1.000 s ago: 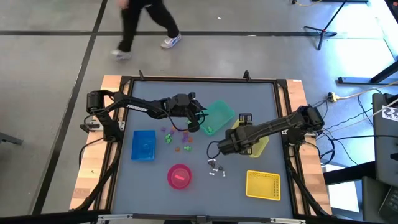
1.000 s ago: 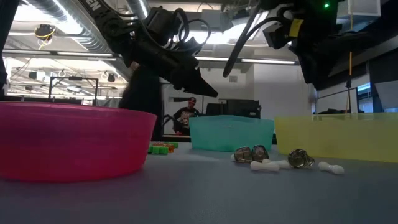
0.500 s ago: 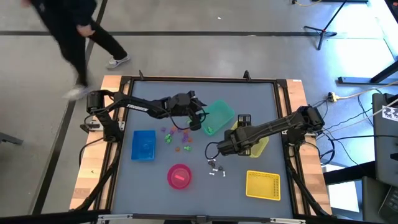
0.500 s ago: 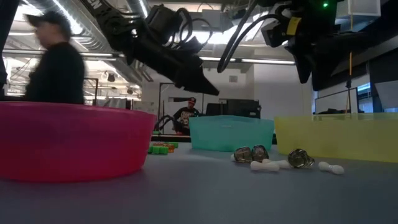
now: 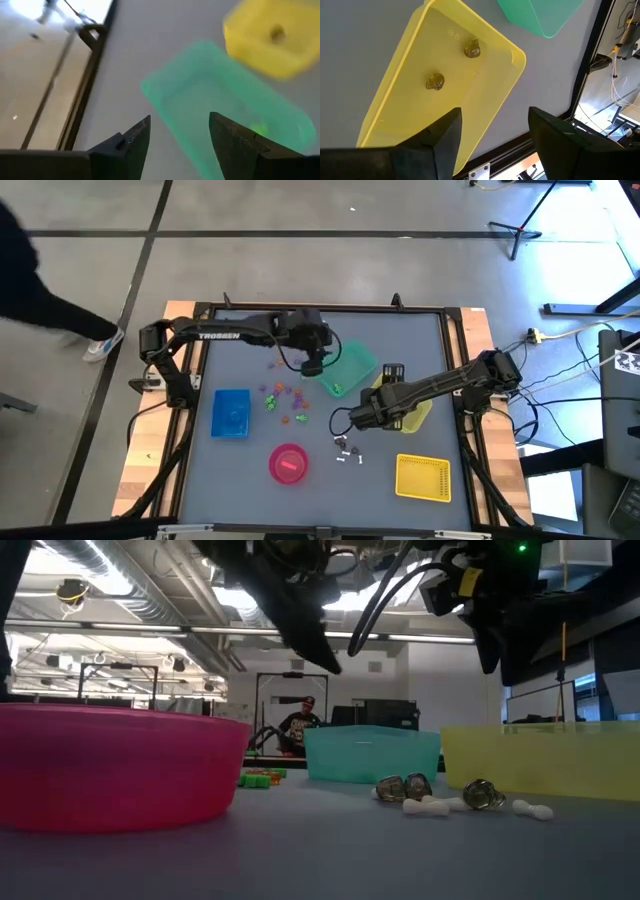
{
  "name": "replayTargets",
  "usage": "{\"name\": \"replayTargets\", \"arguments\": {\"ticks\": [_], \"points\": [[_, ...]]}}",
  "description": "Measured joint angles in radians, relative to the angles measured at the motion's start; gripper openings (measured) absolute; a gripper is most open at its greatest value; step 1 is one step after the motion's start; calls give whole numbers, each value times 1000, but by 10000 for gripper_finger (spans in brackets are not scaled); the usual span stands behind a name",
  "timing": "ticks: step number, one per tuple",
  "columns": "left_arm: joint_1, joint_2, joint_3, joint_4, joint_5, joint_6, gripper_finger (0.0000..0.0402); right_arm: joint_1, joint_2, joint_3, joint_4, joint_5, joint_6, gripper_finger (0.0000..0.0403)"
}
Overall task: Sort Halloween decoration
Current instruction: Put the violet spider toy into the blue bin
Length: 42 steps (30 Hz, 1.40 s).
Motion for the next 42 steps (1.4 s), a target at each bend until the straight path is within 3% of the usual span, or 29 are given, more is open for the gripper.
{"name": "replayTargets", "arguments": {"ticks": [6,12,15,20,27,33,42], "points": [[69,0,155,-393,44,145,186,0,0,0,0,0,0,227],[205,0,161,-530,331,199,186,0,0,0,0,0,0,227],[270,0,127,-529,402,226,186,0,0,0,2,0,0,227],[323,0,47,-470,380,191,186,0,0,0,16,0,0,227],[308,0,-101,-294,325,167,186,0,0,0,84,0,-4,227],[262,0,-215,-124,301,274,185,0,0,0,104,0,-4,227],[180,0,-234,-65,231,332,185,0,0,0,112,0,-4,227]]}}
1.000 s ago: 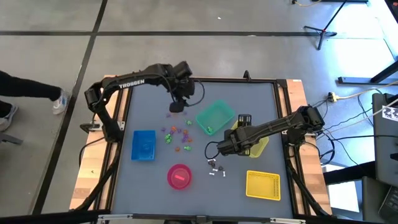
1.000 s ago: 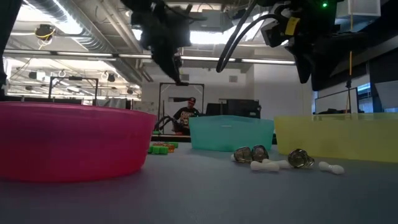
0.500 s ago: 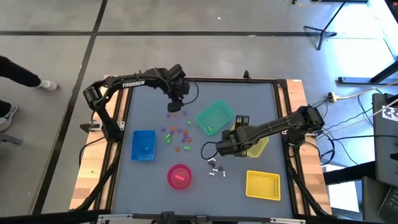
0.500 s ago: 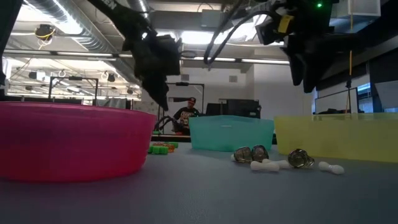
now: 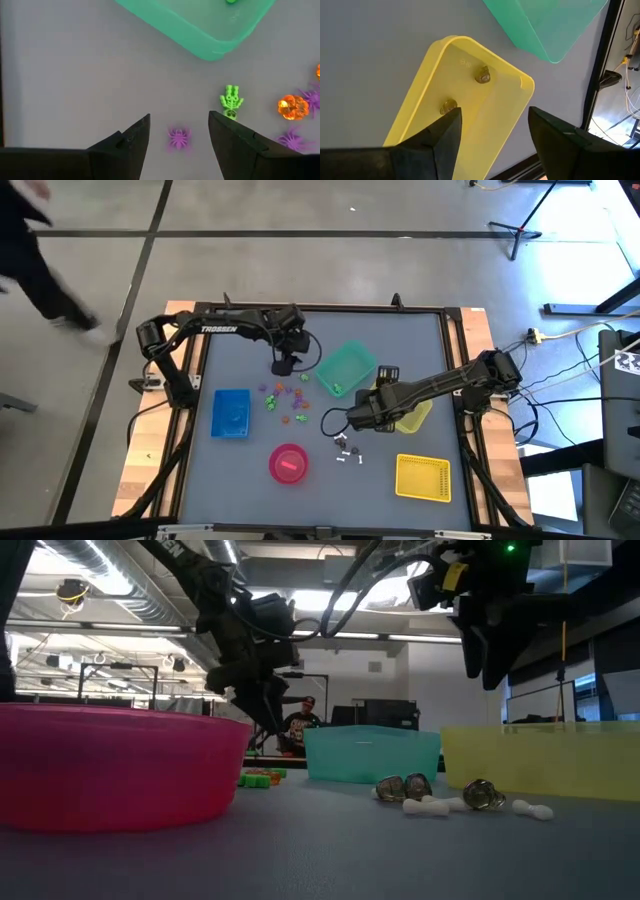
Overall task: Sort Halloween decoration
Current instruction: Put the violet spider toy into the blue bin
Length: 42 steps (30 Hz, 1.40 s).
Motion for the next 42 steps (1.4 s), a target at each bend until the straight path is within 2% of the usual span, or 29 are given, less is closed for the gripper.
{"name": "replayTargets", "arguments": {"ticks": [8,14,21,29,42], "points": [[-8,2,0,-2,-1,-1,185,0,0,0,2,0,0,227],[-8,71,0,-5,-3,-1,185,0,0,0,3,0,0,227],[-1,141,0,0,-119,0,185,0,0,0,3,0,0,227],[14,169,1,-3,-70,-4,185,0,0,0,13,0,0,227],[18,195,3,-38,-71,-41,185,0,0,0,23,0,0,227]]}}
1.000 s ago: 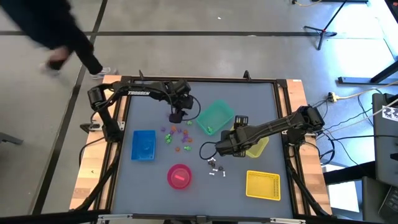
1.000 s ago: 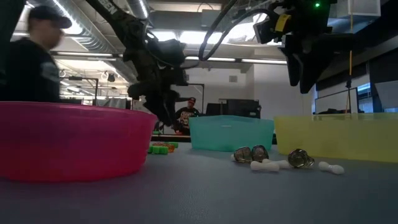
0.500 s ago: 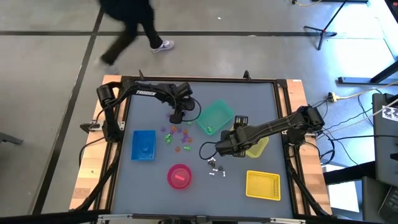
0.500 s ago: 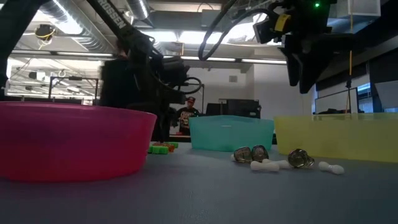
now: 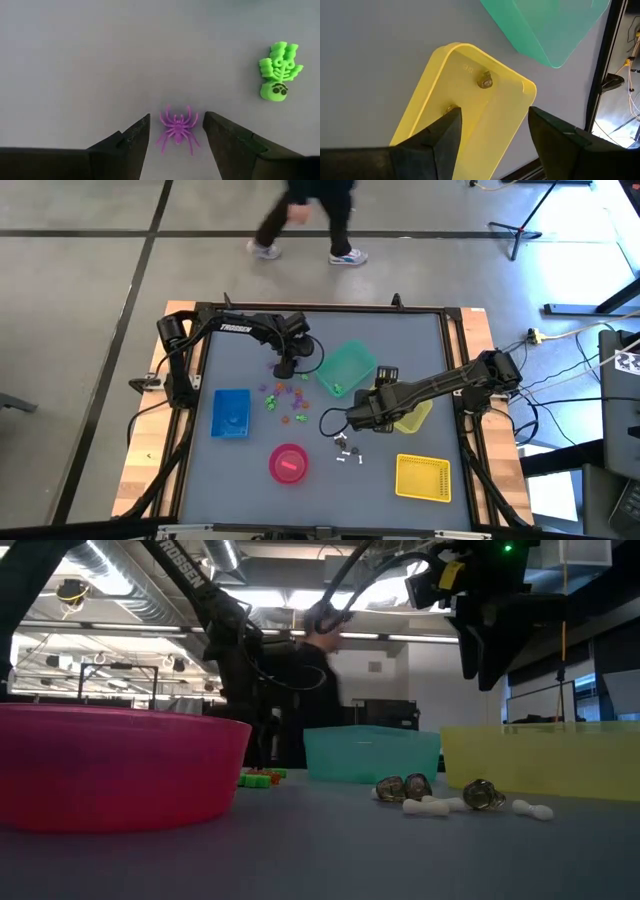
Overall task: Sort Halloween decoration
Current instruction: Put the violet spider toy into the blue bin
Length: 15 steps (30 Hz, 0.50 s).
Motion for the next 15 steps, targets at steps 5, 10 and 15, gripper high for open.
{"name": "replayTargets", "arguments": {"ticks": [5,10,15], "points": [[0,1,0,-6,-1,-37,169,0,0,0,0,0,0,227],[-1,2,-2,-11,7,-47,141,0,0,0,0,0,0,227],[-1,2,-2,-14,15,-73,126,0,0,0,-1,0,0,227]]}}
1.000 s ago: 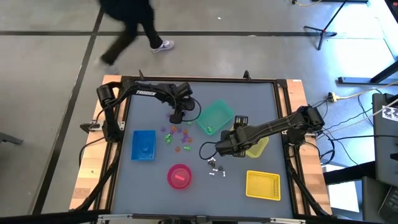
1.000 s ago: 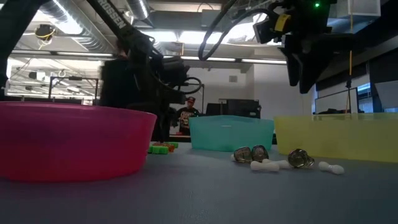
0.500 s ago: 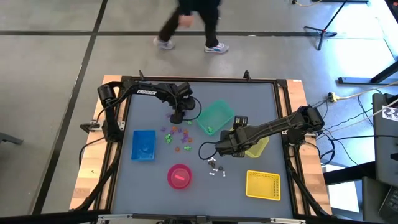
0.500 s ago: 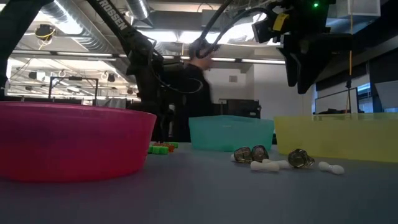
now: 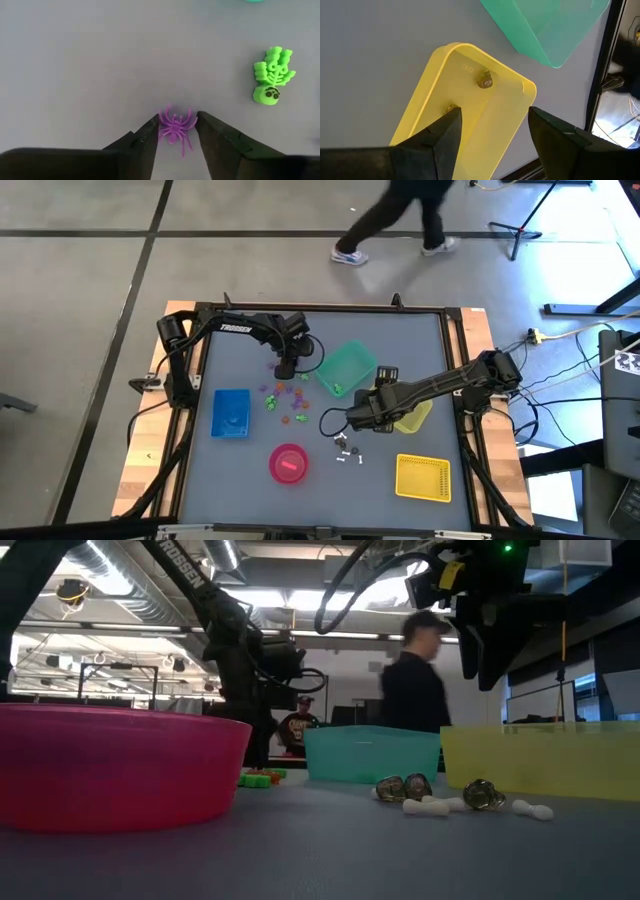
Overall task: Sort Halloween decoration
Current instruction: Put the violet spider toy into the blue bin
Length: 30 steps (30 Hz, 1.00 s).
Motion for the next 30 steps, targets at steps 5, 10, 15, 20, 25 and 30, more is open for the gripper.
{"name": "replayTargets", "arguments": {"ticks": [5,10,15,20,25,30], "points": [[0,0,0,-1,7,0,114,0,0,0,0,0,0,227],[0,0,-1,-2,10,-1,98,0,0,0,0,0,0,227],[0,0,-1,-2,11,0,87,0,0,0,0,0,0,227],[0,0,-1,-2,11,0,82,0,0,0,0,0,0,227],[0,0,-2,-2,9,0,80,0,0,0,0,0,0,227],[0,-15,-2,-1,1,0,80,0,0,0,0,0,0,227]]}}
